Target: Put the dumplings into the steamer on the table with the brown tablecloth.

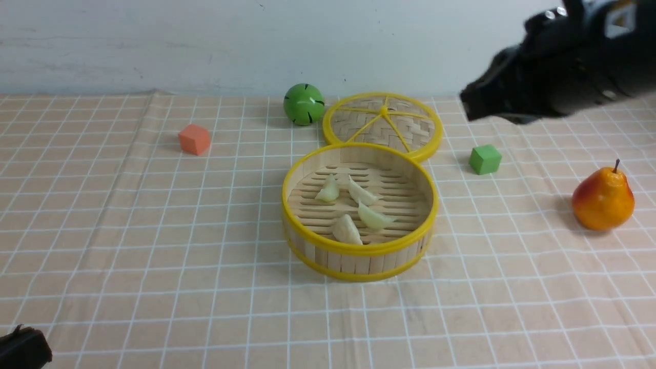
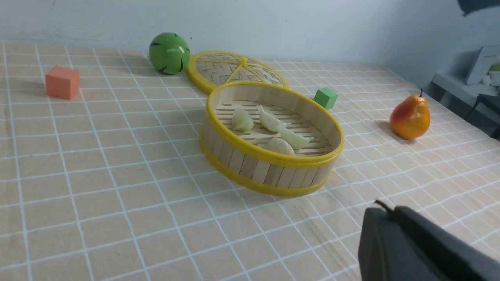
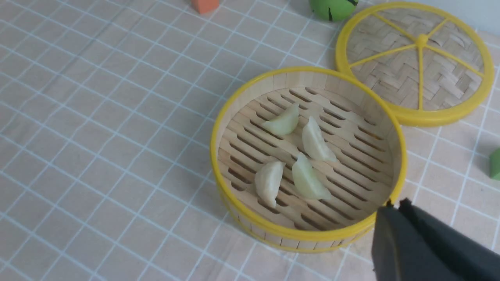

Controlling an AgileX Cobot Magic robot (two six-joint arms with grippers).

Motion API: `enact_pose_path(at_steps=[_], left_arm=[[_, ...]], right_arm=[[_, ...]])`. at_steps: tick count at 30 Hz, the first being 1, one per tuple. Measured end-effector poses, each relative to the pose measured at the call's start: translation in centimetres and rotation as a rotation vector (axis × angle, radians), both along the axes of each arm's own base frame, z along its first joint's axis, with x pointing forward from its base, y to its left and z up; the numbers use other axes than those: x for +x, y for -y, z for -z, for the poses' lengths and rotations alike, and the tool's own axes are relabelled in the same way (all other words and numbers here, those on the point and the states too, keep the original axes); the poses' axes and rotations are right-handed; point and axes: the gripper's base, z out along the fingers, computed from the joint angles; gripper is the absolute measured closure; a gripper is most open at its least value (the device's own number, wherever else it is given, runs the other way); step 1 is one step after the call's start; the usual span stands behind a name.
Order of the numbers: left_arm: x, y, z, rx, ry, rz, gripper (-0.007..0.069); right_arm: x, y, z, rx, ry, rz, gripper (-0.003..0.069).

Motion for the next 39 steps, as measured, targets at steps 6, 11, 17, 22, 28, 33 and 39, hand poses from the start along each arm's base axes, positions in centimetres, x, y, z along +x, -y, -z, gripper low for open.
enact_pose_path(at_steps=[6, 11, 17, 22, 28, 33, 39], left_arm=[[0.0, 0.0, 0.0, 0.0, 0.0, 0.0, 0.0606], [0.0, 0.0, 0.0, 0.001, -0.002, 0.0, 0.0604], [0.0, 0.0, 0.0, 0.0, -0.002, 0.0, 0.0603], [0.0, 0.0, 0.0, 0.0, -0.002, 0.0, 0.0603], [0.0, 0.0, 0.0, 0.0, -0.002, 0.0, 0.0596], [0.0, 0.0, 0.1, 0.001, -0.003, 0.0, 0.0596], [0.0, 0.0, 0.2, 0.01, -0.019, 0.0, 0.0587]], right_arm=[[-5.5, 2.7, 0.3, 0.064, 0.099, -0.001, 0.0679], [-10.1, 5.1, -0.1, 0.122, 0.204, 0.002, 0.0678], [-13.6, 6.8, -1.6, 0.166, 0.292, -0.004, 0.0676], [-14.9, 7.4, -1.9, 0.181, 0.321, -0.007, 0.0673], [-15.1, 7.5, -2.0, 0.186, 0.326, -0.008, 0.0669], [-14.8, 7.6, -0.9, 0.144, 0.335, 0.006, 0.0669], [-15.5, 10.4, 7.9, 0.103, 0.39, 0.229, 0.068]])
